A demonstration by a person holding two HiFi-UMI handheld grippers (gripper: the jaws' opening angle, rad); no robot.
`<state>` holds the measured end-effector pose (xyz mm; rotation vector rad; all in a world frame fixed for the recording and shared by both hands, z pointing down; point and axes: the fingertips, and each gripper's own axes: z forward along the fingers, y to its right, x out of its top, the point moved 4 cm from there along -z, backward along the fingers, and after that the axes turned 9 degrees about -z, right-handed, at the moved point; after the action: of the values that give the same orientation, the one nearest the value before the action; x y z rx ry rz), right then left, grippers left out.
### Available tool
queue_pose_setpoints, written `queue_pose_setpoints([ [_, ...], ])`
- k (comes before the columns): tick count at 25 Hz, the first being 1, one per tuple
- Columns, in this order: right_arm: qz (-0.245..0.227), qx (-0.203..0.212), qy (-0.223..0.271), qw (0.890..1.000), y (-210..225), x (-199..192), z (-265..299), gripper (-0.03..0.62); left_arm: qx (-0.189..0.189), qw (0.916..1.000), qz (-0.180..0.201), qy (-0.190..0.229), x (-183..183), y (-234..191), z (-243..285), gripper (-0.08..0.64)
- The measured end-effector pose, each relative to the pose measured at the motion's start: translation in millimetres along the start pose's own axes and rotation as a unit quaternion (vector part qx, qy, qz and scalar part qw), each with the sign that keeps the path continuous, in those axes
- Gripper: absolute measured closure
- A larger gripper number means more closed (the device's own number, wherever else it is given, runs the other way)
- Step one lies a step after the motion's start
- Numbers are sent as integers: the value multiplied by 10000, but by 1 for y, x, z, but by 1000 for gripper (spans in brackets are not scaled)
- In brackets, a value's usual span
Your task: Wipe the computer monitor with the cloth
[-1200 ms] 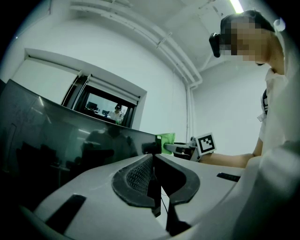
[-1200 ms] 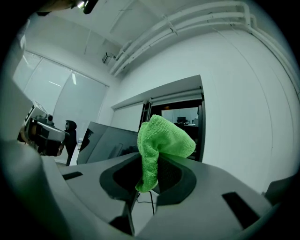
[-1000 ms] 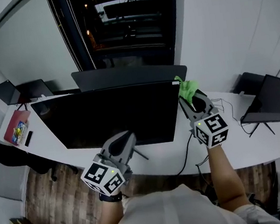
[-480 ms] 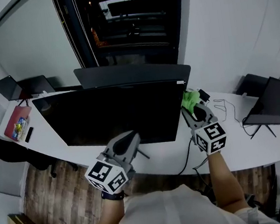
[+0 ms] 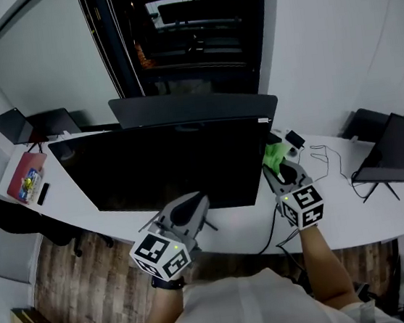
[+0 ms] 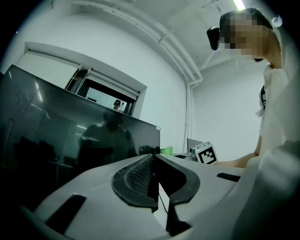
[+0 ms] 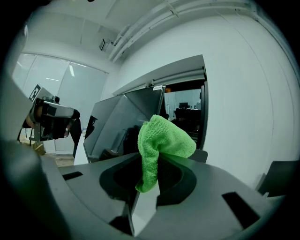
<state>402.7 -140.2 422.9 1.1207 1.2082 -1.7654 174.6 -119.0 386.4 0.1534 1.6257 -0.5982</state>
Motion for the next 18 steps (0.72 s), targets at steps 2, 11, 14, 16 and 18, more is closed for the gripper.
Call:
queue_pose_setpoints([
  [2, 18, 21, -38, 10000, -1, -5, 0, 522, -6, 10000, 16, -22, -1, 0, 1, 534],
  [11, 67, 139, -250, 9996, -15, -33, 1, 522, -7, 10000, 32, -38, -8, -2, 1, 534],
  [14, 104, 211, -321, 9992, -19, -45, 2, 522, 15, 10000, 38, -60, -12, -3, 1, 534],
  [16, 124, 253, -384, 9989, -22, -53, 3, 522, 22, 10000, 22, -68, -15, -3, 1, 534],
  [18, 135, 294, -457, 9984, -25, -61, 3, 522, 20, 10000, 0, -72, -18, -4, 0, 534],
])
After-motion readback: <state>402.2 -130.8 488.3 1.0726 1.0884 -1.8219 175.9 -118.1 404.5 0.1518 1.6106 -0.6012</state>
